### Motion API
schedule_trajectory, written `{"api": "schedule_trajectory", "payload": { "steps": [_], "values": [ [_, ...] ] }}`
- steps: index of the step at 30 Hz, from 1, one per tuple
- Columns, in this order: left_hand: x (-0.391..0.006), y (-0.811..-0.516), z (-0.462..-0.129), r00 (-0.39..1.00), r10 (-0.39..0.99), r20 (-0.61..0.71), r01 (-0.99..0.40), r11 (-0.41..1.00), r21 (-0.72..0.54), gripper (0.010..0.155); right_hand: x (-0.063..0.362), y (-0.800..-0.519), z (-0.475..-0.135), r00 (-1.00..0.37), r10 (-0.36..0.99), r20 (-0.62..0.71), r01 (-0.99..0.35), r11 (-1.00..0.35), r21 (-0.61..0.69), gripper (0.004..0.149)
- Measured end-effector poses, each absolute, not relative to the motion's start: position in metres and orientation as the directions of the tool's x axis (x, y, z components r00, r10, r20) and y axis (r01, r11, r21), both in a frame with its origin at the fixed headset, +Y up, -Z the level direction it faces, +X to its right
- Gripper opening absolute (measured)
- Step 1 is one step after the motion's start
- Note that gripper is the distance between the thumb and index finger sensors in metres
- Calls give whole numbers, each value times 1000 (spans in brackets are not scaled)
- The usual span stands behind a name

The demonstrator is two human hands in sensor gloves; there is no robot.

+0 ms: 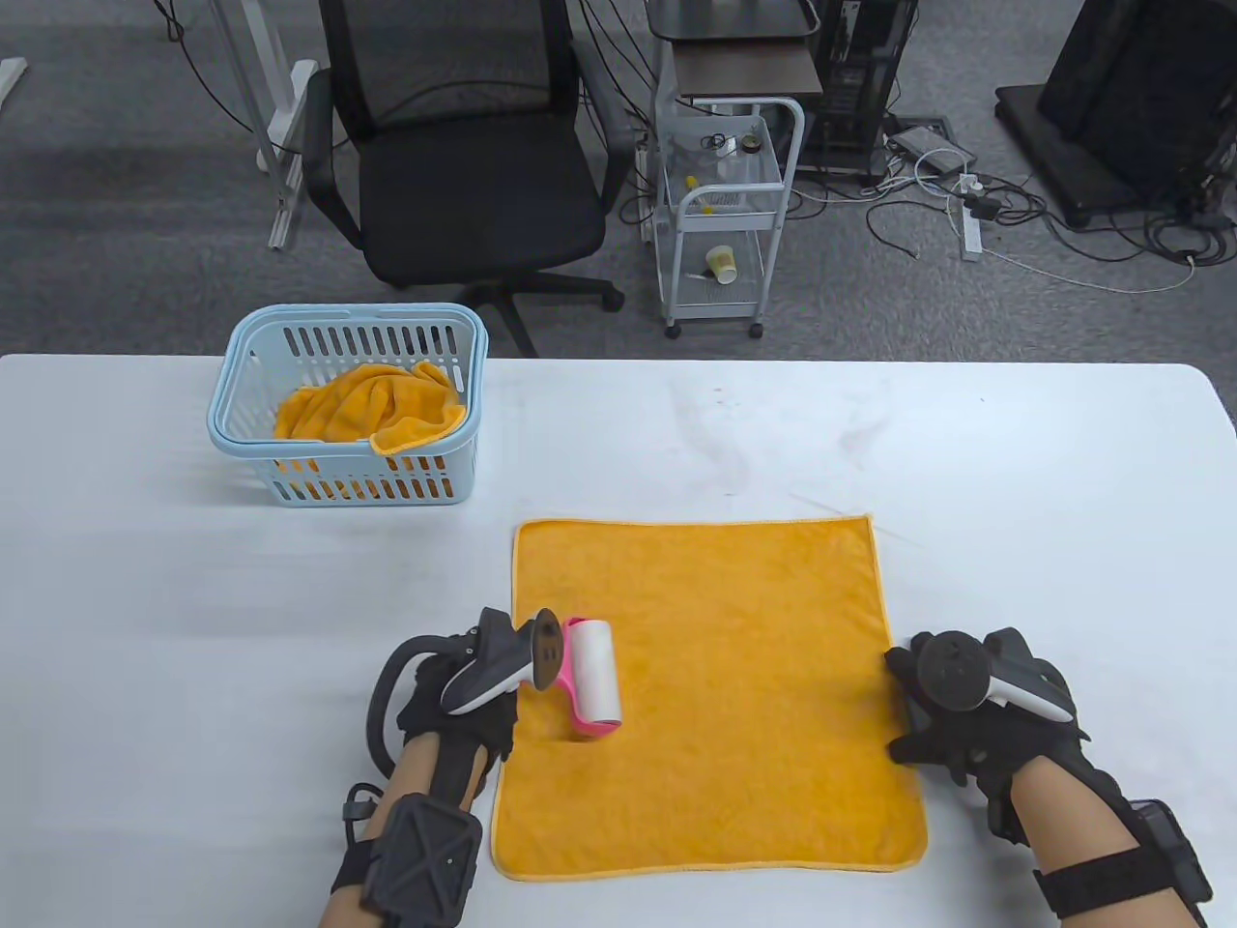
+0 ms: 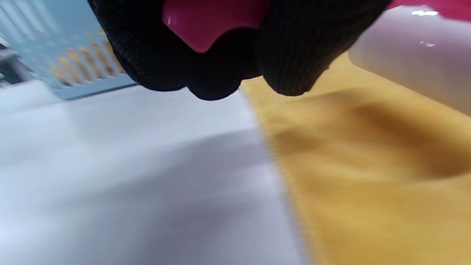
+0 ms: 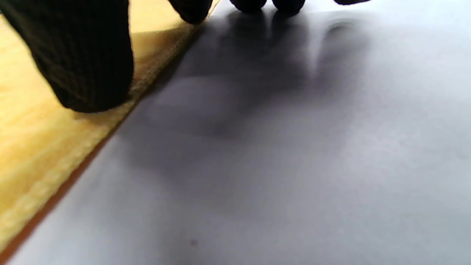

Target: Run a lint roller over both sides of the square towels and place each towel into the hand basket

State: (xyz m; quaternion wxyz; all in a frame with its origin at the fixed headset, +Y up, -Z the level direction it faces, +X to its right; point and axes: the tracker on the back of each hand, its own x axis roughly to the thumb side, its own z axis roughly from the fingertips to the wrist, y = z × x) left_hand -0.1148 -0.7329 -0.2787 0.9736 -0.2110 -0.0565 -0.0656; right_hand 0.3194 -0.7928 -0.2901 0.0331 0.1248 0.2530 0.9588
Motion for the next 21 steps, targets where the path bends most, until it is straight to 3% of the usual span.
{"api": "schedule_trajectory", "payload": {
  "steps": [6,11,16,21],
  "values": [
    [-27,-739,-264,937,35,347,115,909,-402,55,319,-793,-290,-967,129,219,-4,-870,493,97],
    [3,-760,-255,904,51,425,166,874,-457,54,319,-793,-290,-967,129,219,-4,-870,493,97],
    [-22,-762,-253,892,-144,429,337,843,-418,49,320,-793,-290,-968,128,218,-4,-870,493,97],
    [-86,-755,-254,892,-332,307,436,810,-392,45,319,-793,-290,-968,122,220,2,-871,492,97]
  ]
}}
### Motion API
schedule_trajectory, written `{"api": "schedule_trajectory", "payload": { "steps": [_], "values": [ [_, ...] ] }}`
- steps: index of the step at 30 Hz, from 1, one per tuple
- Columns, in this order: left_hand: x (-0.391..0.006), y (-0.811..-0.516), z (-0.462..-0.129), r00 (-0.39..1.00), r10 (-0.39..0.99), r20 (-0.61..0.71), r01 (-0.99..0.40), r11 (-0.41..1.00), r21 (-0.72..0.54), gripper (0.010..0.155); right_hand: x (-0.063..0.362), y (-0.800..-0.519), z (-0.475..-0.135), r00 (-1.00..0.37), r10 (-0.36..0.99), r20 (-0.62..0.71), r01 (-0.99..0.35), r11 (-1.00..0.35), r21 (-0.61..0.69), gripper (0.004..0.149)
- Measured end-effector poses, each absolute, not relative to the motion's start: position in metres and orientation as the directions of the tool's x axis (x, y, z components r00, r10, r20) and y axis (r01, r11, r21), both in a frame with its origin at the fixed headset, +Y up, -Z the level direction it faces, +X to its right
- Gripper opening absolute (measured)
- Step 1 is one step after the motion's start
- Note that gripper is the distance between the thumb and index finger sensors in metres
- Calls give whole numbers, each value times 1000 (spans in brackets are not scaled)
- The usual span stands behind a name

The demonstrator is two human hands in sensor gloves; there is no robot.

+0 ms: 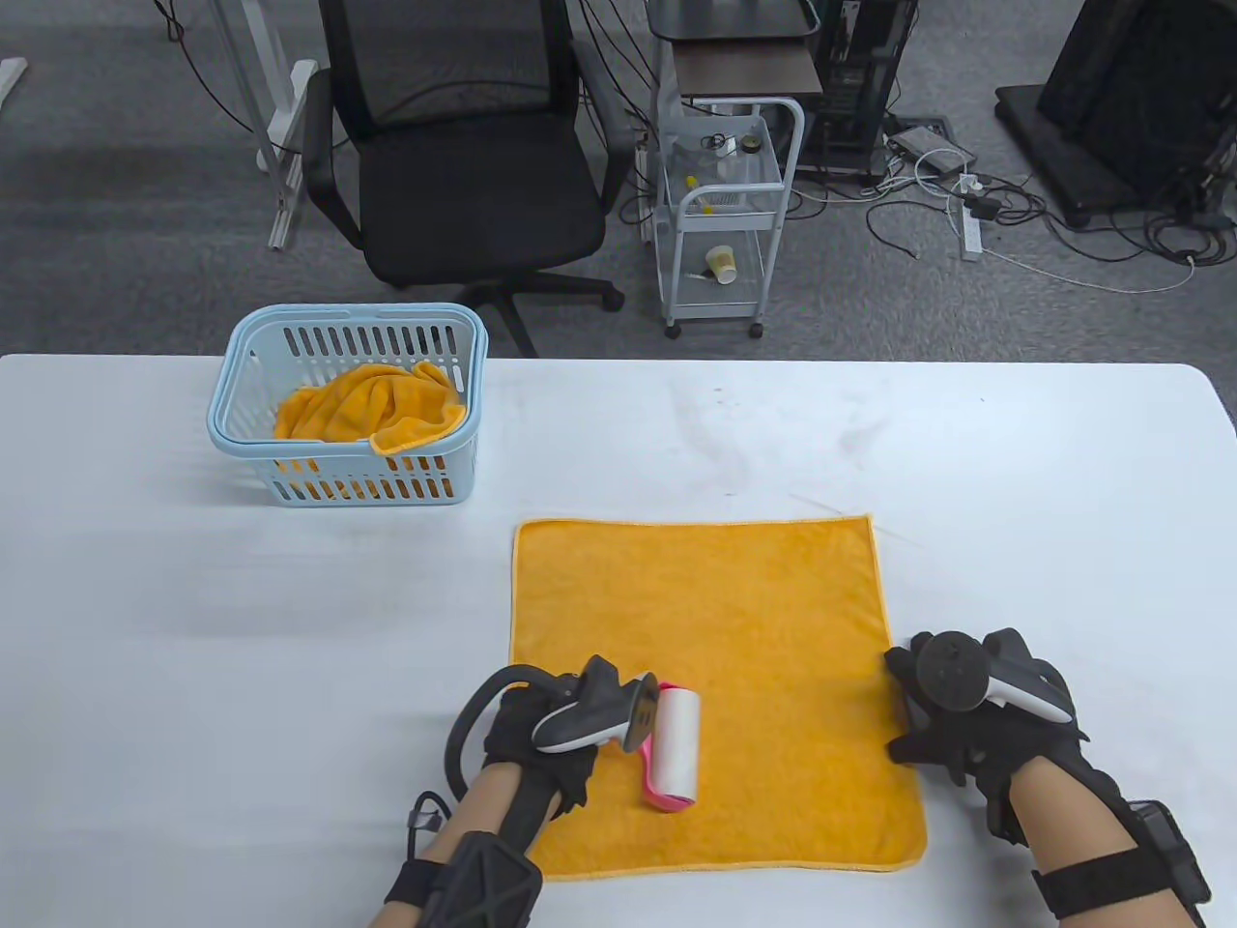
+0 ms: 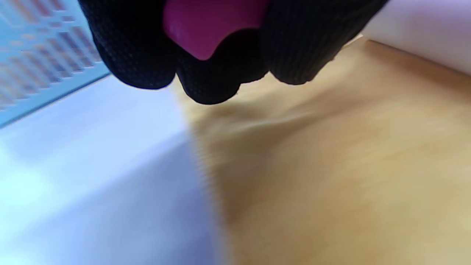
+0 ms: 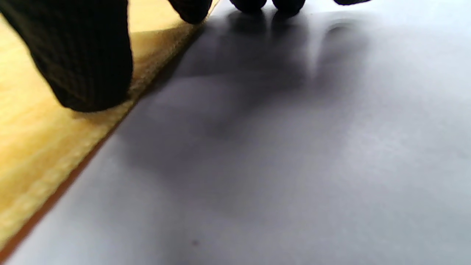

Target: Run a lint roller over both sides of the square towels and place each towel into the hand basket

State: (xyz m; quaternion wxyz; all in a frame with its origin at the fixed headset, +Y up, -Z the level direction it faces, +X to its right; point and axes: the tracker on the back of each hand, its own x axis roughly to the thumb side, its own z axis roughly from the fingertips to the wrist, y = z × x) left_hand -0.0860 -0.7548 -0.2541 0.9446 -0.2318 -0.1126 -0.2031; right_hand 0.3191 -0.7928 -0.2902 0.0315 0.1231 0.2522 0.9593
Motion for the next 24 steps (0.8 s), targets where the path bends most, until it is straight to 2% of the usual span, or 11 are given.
{"api": "schedule_trajectory", "payload": {
  "steps": [3,8,11,14,18,21,24],
  "values": [
    [-121,-753,-255,885,-402,234,465,790,-399,44,319,-793,-290,-968,123,221,2,-871,492,97],
    [-150,-754,-256,901,-396,179,433,793,-428,43,319,-793,-290,-968,124,218,0,-870,492,97],
    [-156,-757,-258,935,-303,184,354,829,-434,44,319,-793,-290,-968,124,217,-1,-870,493,97],
    [-166,-760,-261,979,-120,165,178,894,-411,45,319,-793,-290,-968,126,215,-4,-870,493,97],
    [-191,-757,-268,987,153,55,-122,918,-377,50,319,-793,-290,-967,128,219,-3,-869,494,97],
    [-215,-756,-271,963,266,-44,-266,910,-318,60,319,-793,-291,-967,127,223,0,-869,495,97],
    [-240,-761,-272,937,321,-138,-348,890,-294,63,319,-793,-291,-966,124,227,5,-868,496,97]
  ]
}}
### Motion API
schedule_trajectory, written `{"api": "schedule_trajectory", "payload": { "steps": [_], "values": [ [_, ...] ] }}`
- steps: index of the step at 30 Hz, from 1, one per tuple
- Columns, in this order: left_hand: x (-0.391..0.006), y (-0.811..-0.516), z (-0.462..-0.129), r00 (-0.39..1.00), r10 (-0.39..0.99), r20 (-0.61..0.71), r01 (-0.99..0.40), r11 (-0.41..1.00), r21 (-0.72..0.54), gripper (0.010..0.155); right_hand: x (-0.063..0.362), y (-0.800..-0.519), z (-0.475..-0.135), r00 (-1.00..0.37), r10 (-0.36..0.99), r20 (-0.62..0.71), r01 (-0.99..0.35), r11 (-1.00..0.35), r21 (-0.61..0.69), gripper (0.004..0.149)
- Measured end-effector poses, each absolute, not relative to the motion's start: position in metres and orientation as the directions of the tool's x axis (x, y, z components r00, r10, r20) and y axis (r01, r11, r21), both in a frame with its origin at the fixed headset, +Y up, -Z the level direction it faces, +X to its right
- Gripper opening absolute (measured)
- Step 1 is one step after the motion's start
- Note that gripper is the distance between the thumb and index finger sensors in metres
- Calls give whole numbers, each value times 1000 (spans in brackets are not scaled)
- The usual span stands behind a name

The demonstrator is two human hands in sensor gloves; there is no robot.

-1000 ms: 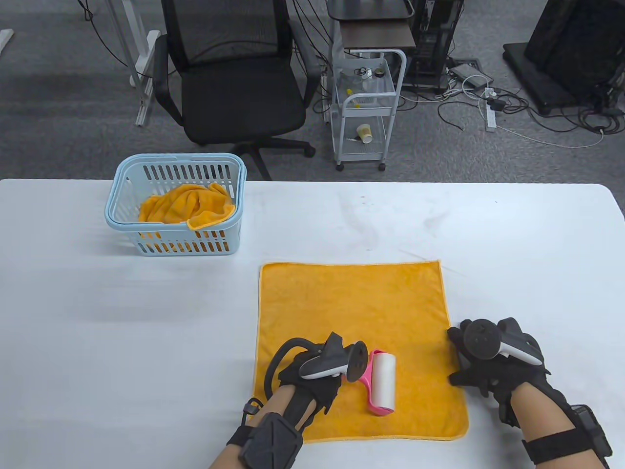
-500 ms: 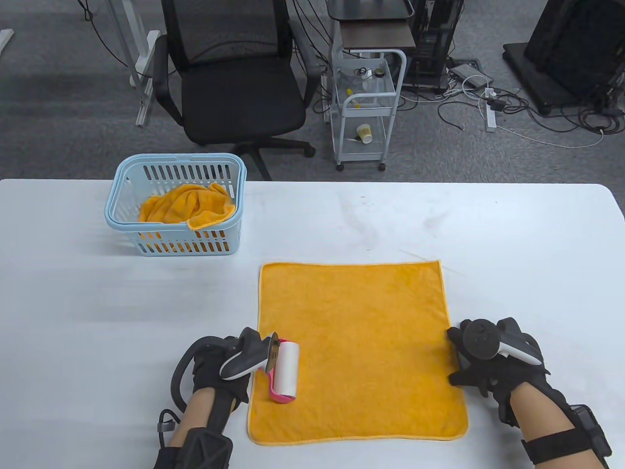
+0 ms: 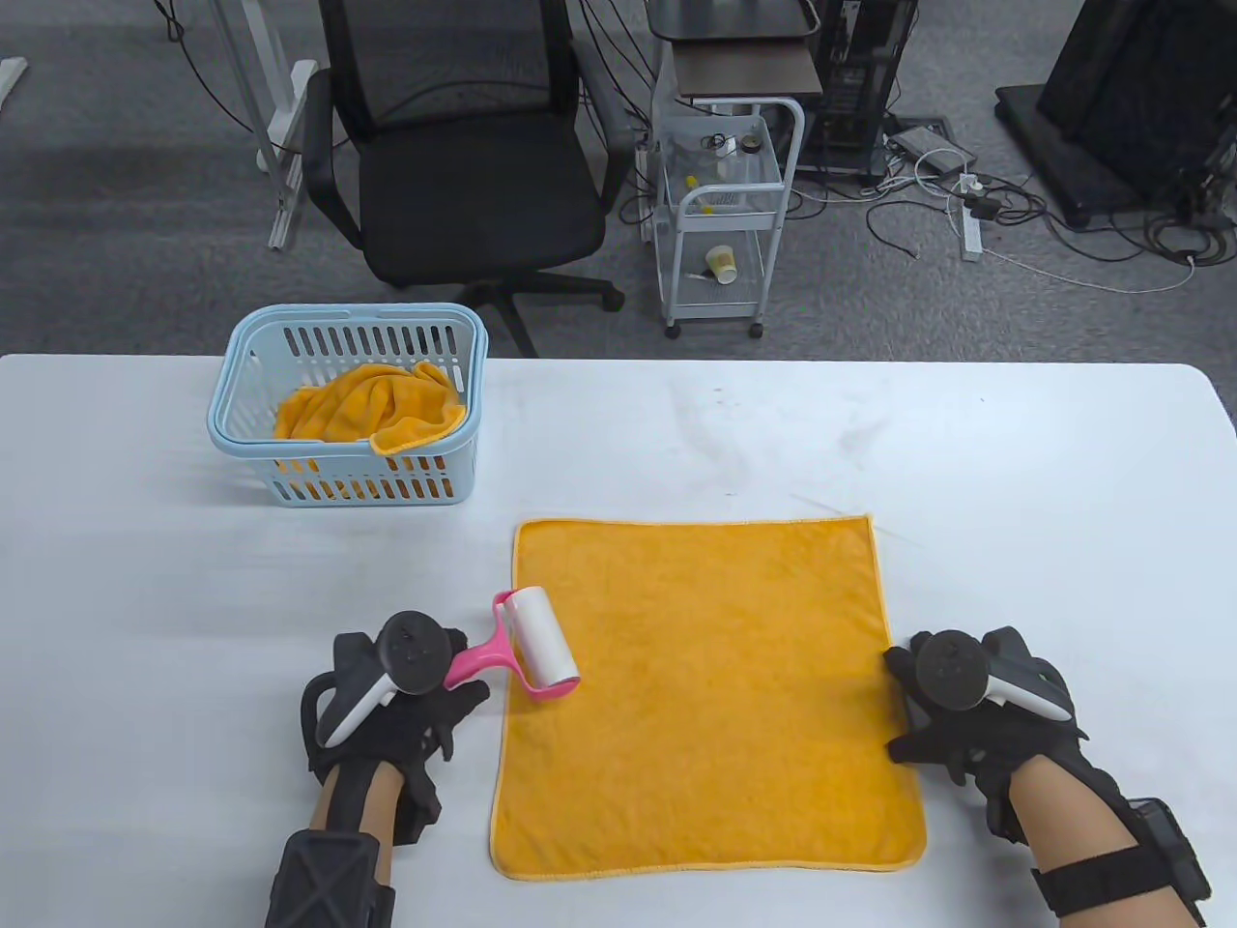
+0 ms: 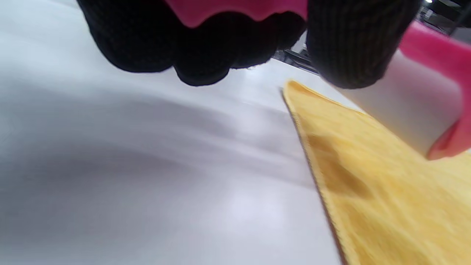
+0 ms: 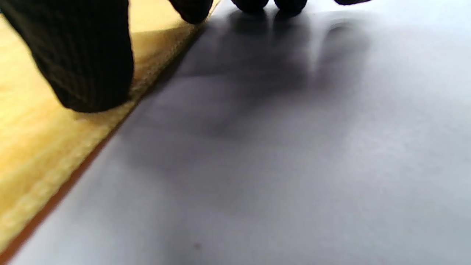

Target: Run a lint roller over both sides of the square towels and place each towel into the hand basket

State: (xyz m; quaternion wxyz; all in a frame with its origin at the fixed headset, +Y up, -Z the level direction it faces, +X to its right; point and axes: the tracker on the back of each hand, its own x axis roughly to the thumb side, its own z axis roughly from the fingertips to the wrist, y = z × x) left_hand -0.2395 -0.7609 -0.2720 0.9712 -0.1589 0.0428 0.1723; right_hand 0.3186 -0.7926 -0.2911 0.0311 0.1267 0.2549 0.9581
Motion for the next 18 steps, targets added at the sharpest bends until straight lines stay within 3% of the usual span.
{"api": "schedule_trajectory", "payload": {
  "steps": [5,10,18],
  "values": [
    [-271,-771,-269,907,337,-253,-399,881,-254,55,319,-793,-291,-965,129,227,1,-868,497,97],
    [-288,-781,-269,900,262,-348,-355,905,-234,55,319,-793,-291,-965,133,226,-3,-867,498,97],
    [-291,-792,-272,909,160,-386,-294,901,-319,56,319,-793,-291,-965,139,223,-10,-867,499,98]
  ]
}}
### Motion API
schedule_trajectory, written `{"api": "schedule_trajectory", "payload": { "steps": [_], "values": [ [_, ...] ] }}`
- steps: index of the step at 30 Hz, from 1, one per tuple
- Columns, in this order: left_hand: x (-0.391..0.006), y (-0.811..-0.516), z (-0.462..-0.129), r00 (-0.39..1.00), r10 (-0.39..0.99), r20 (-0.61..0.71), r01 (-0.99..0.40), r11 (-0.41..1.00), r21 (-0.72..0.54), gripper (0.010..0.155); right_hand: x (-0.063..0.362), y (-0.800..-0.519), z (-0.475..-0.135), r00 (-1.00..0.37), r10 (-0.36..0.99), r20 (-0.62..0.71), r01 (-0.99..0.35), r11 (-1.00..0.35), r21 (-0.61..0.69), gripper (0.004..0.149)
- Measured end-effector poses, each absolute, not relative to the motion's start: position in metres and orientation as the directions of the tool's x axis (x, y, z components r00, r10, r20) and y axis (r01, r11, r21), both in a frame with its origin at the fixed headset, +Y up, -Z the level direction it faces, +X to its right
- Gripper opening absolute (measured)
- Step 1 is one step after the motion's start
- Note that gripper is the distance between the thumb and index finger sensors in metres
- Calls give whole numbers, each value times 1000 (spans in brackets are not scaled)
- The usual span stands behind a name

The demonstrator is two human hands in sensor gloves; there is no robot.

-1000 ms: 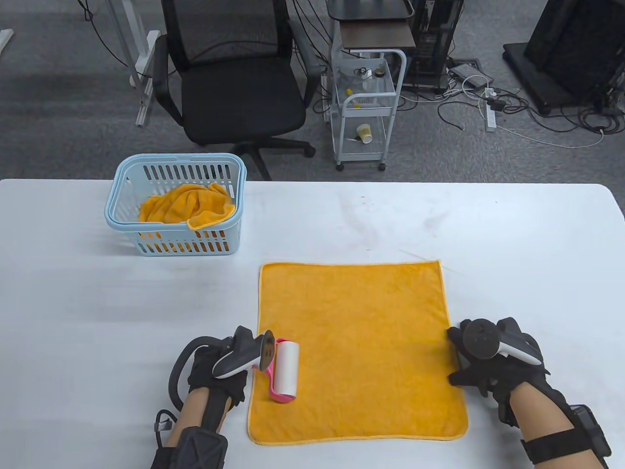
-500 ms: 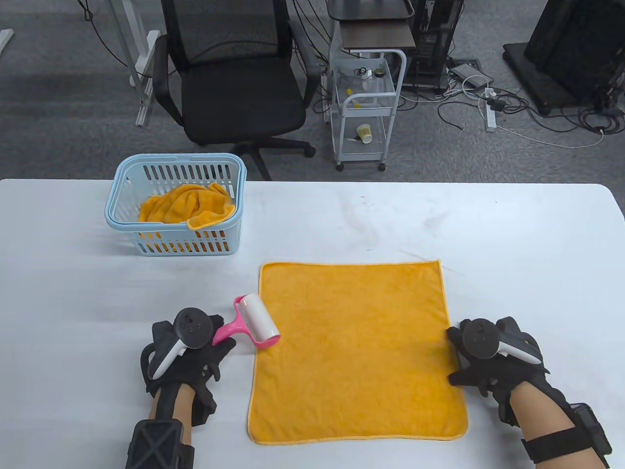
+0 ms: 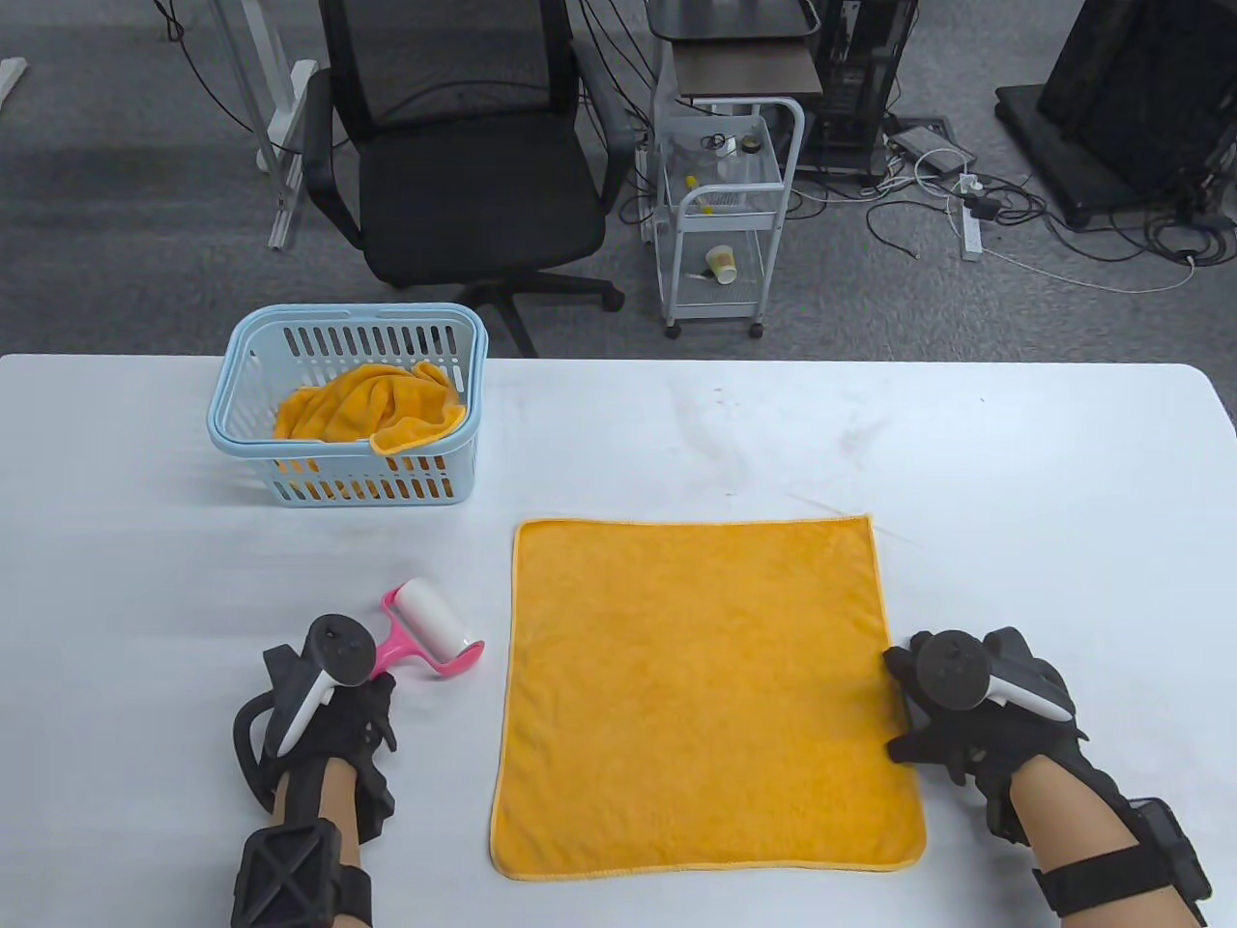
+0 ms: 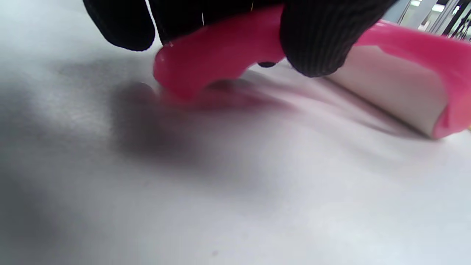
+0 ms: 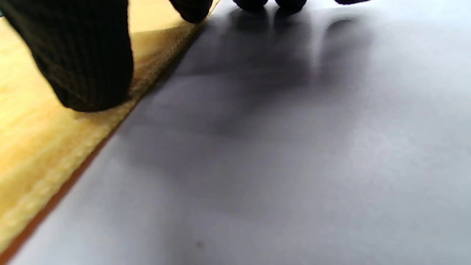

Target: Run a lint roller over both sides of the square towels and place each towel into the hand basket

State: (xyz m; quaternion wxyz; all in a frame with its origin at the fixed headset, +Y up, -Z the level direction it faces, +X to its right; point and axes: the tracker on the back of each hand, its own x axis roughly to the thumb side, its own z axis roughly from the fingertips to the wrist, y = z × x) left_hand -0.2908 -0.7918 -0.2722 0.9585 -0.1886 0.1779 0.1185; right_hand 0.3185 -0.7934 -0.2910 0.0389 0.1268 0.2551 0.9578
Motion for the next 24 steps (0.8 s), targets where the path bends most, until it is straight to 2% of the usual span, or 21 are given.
{"api": "schedule_trajectory", "payload": {
  "steps": [3,5,8,11,16,20,24],
  "values": [
    [-289,-787,-271,906,179,-384,-305,905,-298,59,319,-793,-291,-965,140,222,-10,-866,500,97],
    [-286,-779,-269,911,180,-371,-294,914,-278,70,319,-793,-291,-965,142,222,-12,-865,502,97],
    [-268,-752,-265,946,141,-291,-201,961,-189,80,321,-792,-292,-962,170,212,-37,-857,515,97],
    [-230,-722,-263,981,120,-150,-136,985,-105,86,324,-791,-293,-961,191,199,-63,-854,516,97],
    [-134,-694,-268,980,156,122,-133,975,-179,95,325,-791,-294,-961,192,197,-67,-858,509,97],
    [-71,-700,-279,966,95,241,-49,980,-191,98,326,-789,-294,-963,186,194,-70,-871,487,95],
    [-34,-737,-297,953,120,280,-22,944,-328,99,328,-788,-294,-963,194,186,-84,-875,477,96]
  ]
}}
